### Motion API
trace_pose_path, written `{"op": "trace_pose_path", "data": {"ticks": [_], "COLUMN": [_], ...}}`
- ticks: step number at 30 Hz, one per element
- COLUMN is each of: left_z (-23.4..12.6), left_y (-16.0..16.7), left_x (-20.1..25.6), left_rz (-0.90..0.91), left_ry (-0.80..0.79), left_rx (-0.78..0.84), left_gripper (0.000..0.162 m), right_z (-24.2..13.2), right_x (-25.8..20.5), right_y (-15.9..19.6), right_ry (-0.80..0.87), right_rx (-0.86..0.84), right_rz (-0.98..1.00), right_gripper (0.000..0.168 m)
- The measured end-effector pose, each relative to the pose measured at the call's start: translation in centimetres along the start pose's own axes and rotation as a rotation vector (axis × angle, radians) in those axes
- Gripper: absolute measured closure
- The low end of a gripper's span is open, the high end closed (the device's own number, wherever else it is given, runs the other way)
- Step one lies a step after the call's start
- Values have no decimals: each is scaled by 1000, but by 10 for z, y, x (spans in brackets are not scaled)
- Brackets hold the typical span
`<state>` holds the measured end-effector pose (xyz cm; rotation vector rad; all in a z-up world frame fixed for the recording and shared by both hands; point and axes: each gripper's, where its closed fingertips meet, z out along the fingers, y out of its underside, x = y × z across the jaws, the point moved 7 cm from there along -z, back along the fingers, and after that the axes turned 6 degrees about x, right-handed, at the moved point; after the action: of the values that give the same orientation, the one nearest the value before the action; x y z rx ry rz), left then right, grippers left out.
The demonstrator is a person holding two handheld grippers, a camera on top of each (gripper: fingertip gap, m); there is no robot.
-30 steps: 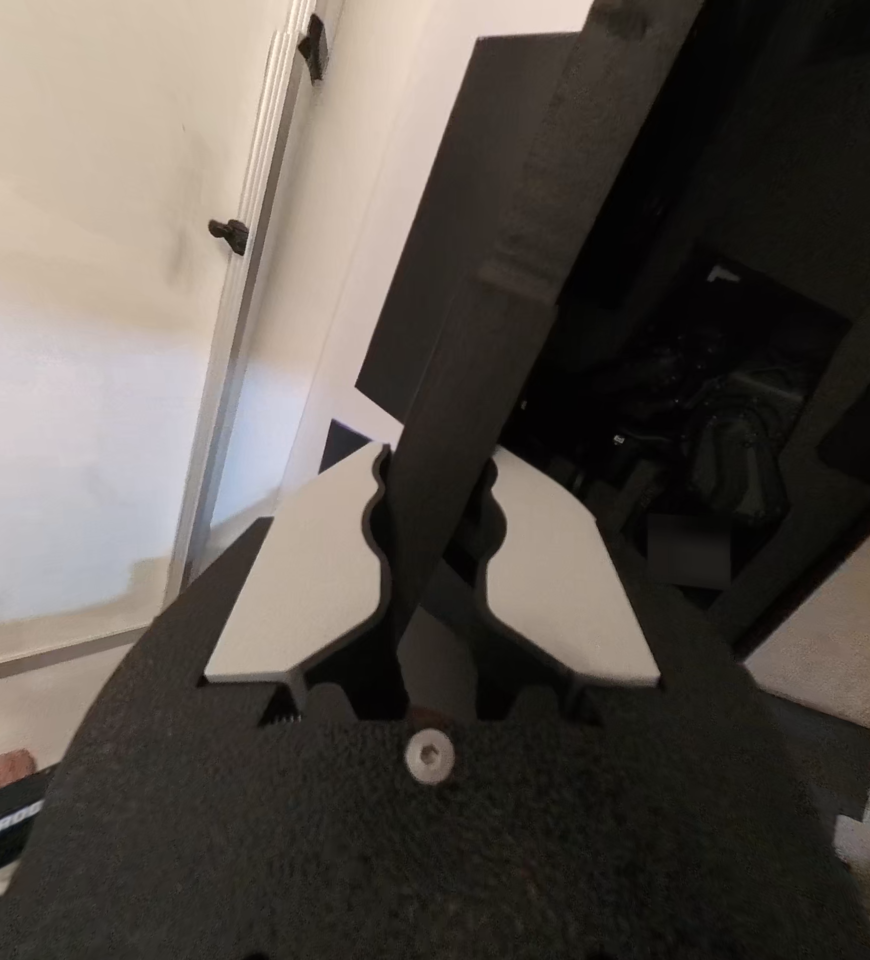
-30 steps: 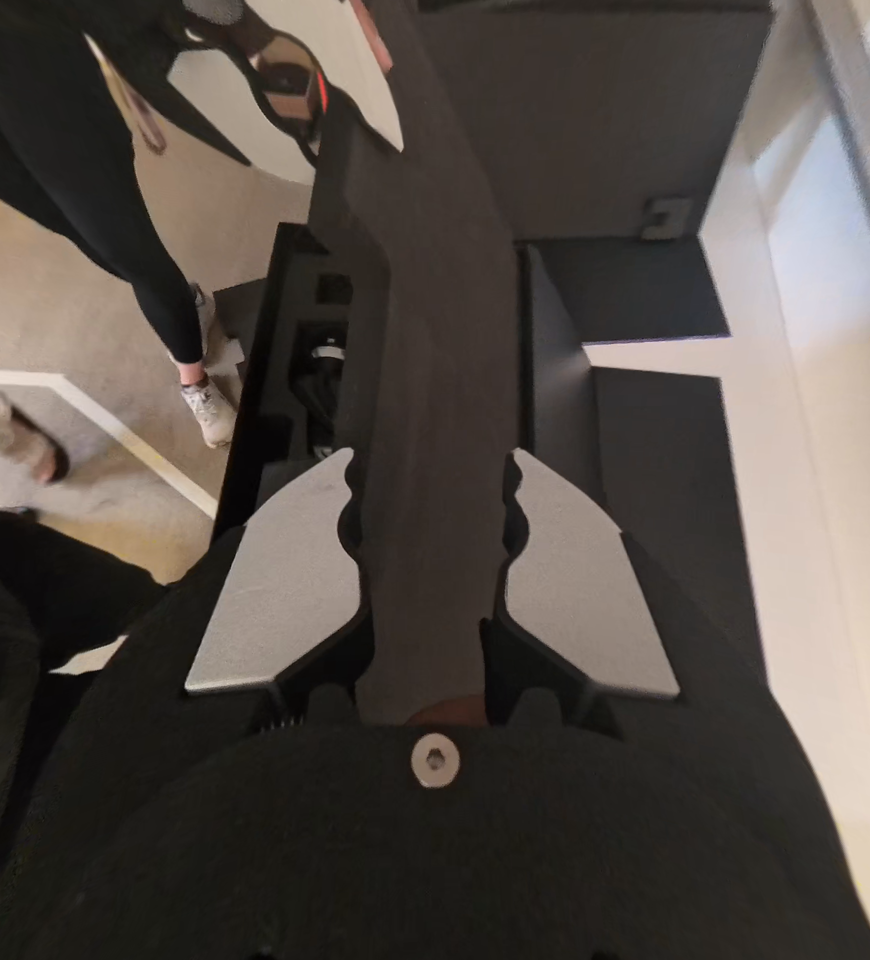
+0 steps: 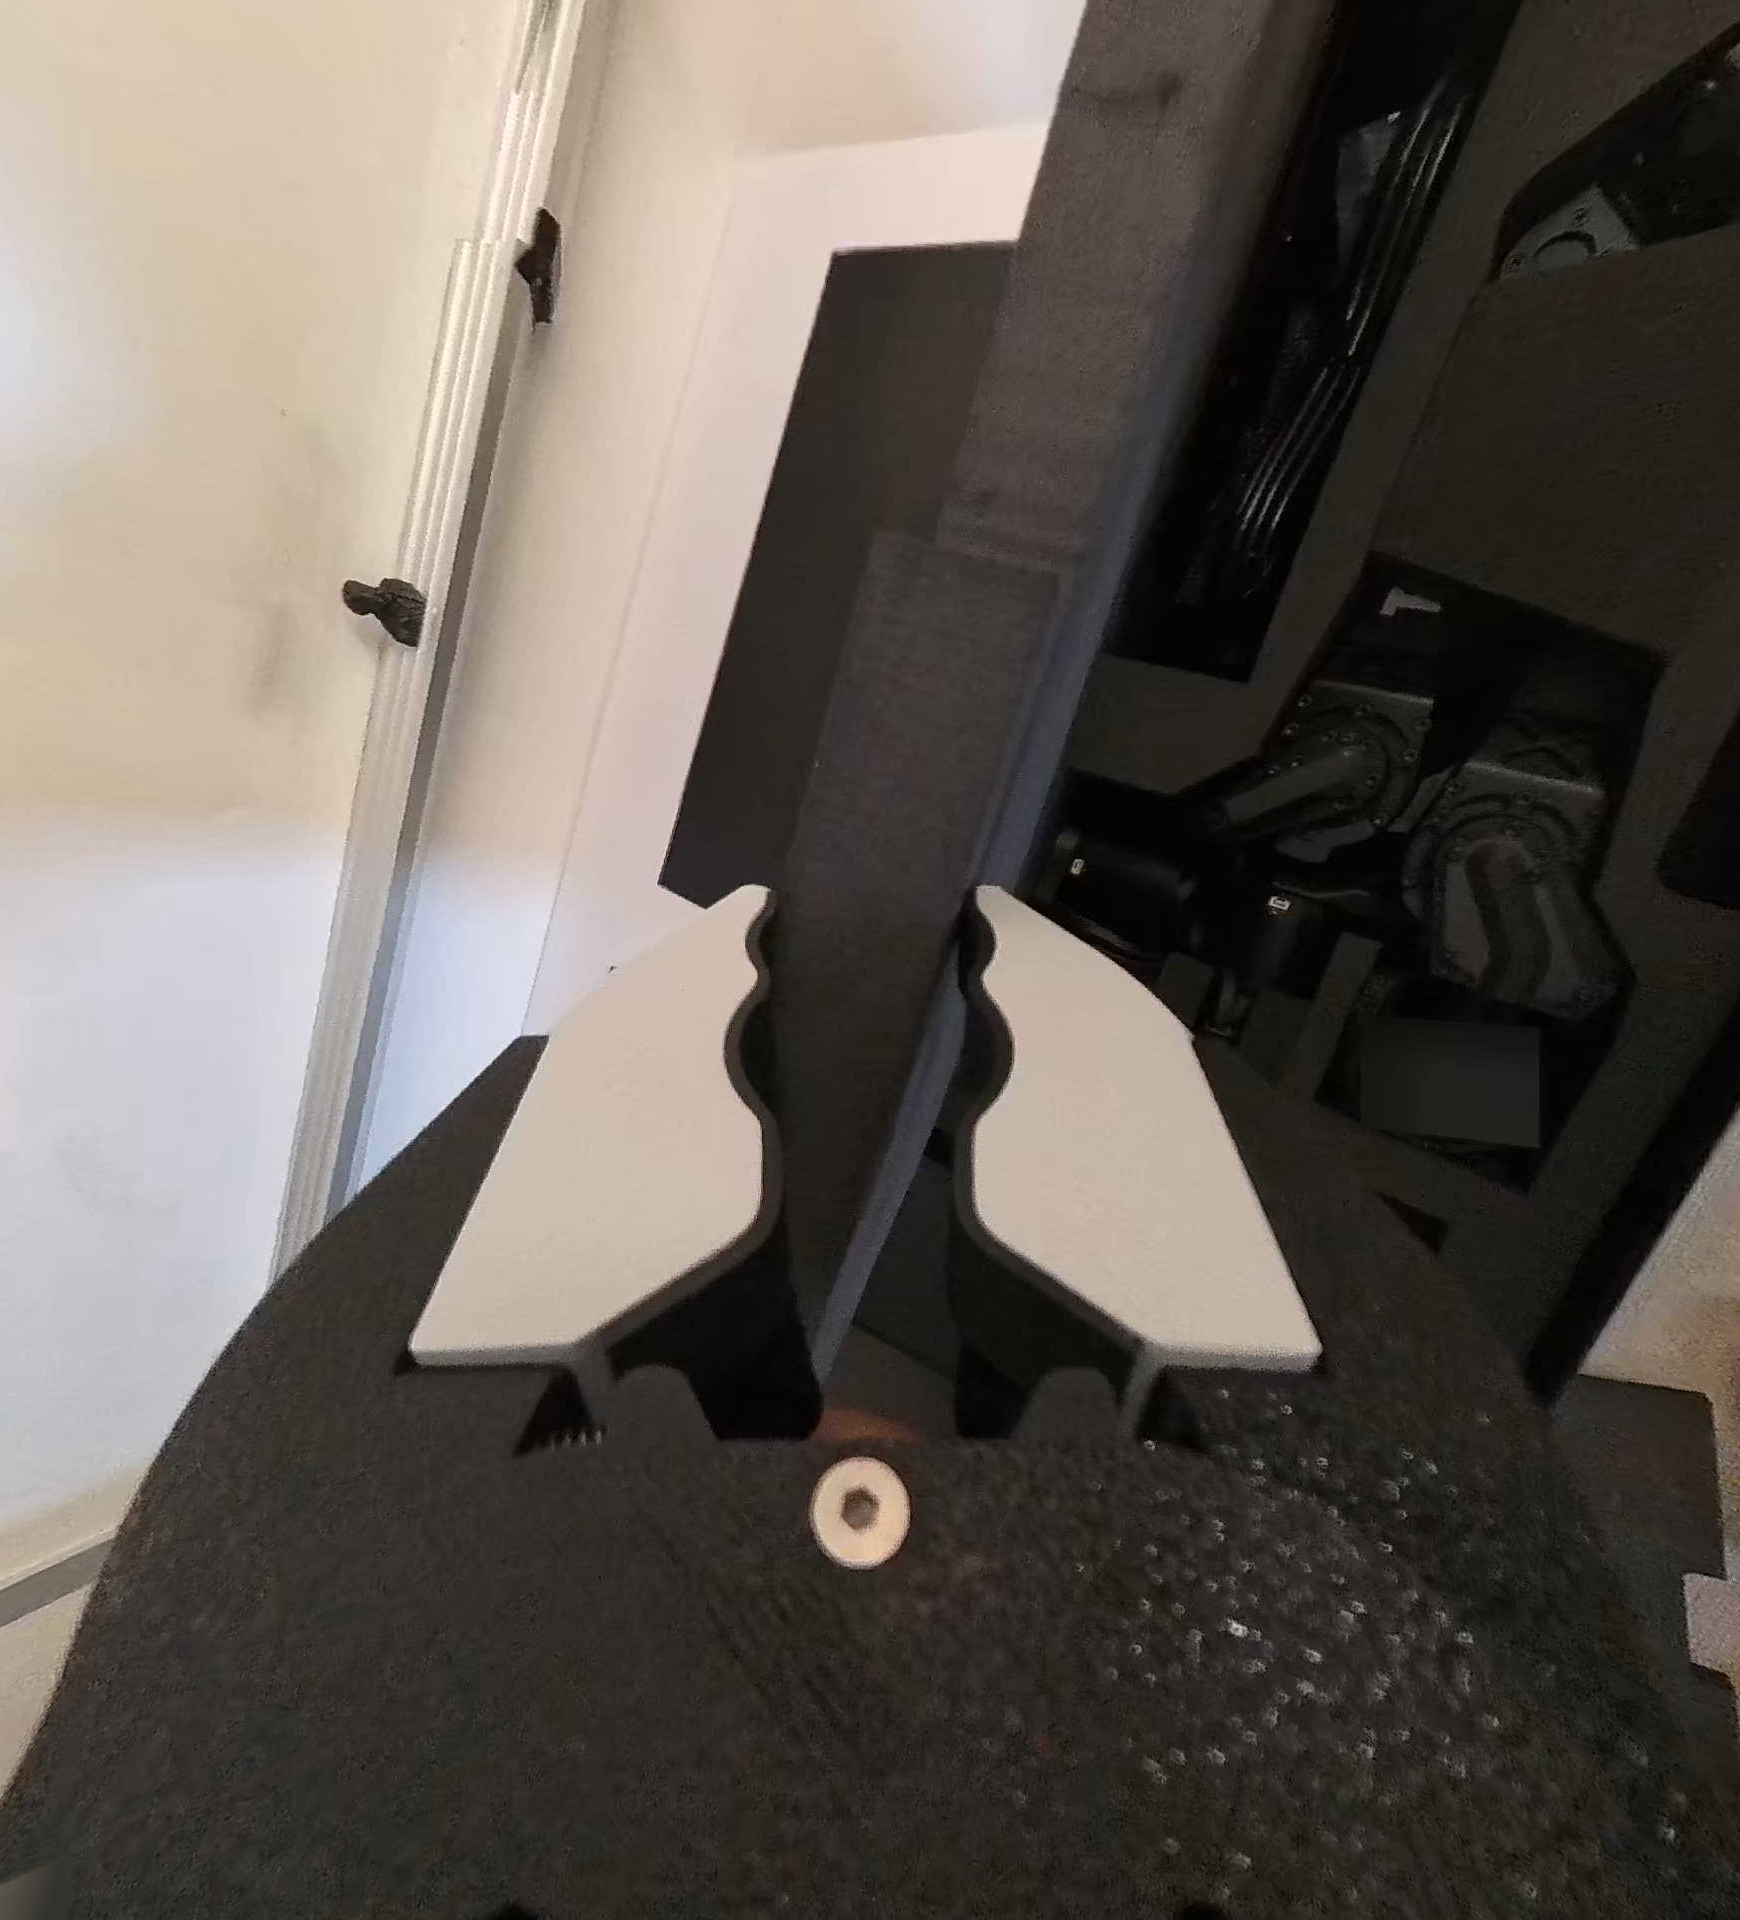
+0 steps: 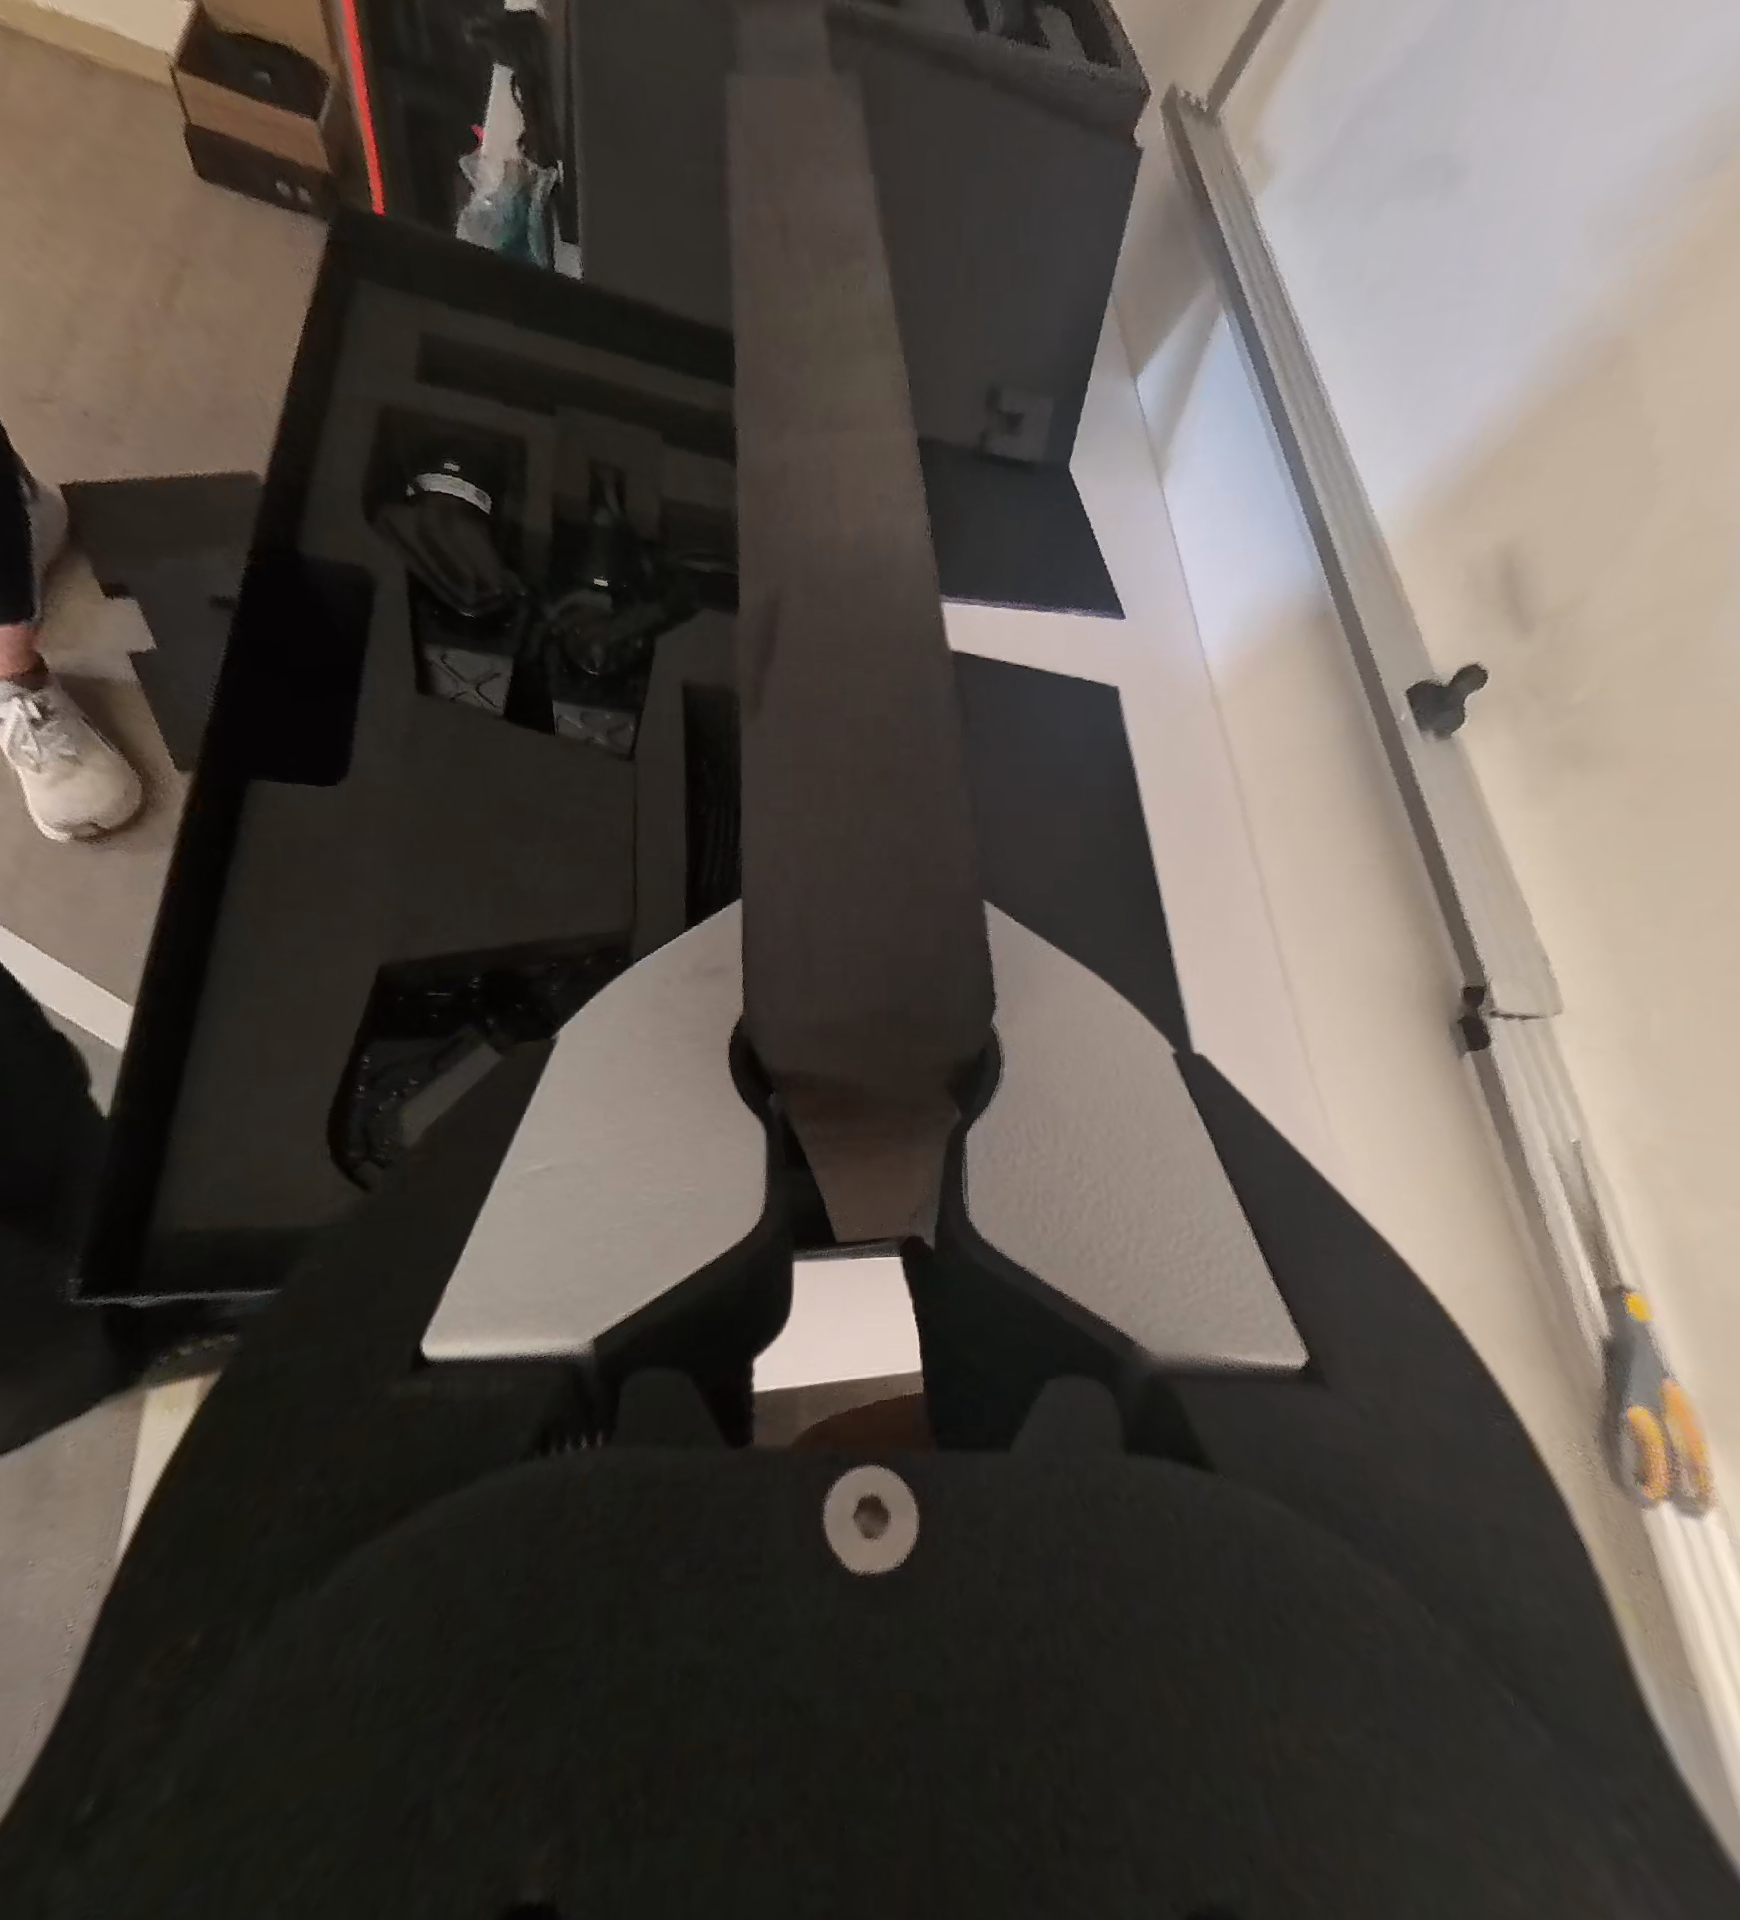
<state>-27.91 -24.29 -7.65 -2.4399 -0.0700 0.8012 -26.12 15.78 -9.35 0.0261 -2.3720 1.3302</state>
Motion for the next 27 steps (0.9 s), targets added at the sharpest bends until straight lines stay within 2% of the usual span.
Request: {"op": "trace_pose_path", "data": {"ticks": [4, 8, 12, 15, 20, 23, 27], "left_z": [-23, -48, -40, -8, 66, 119, 200], "left_y": [-16, -45, -62, -55, -28, -9, 20], "left_x": [-10, -36, -63, -76, -85, -97, -120], "left_rz": [20, 74, 144, 155, 130, 111, 98], "left_ry": [-28, -122, -240, -275, -274, -281, -276], "left_rx": [24, 54, 57, 81, 122, 131, 117], "left_gripper": [130, 130, 130, 130, 129, 129, 129], "right_z": [-16, -40, -47, -37, -11, 9, 50], "right_x": [14, 33, 58, 77, 112, 144, 194], "right_y": [-28, -56, -57, -34, 18, 55, 122], "right_ry": [-2, 74, 198, 243, 187, 150, 125], "right_rx": [-11, 22, 38, 41, 31, 13, 11], "right_rz": [-25, -86, -178, -228, -236, -268, -257], "right_gripper": [140, 140, 139, 139, 140, 140, 140]}}
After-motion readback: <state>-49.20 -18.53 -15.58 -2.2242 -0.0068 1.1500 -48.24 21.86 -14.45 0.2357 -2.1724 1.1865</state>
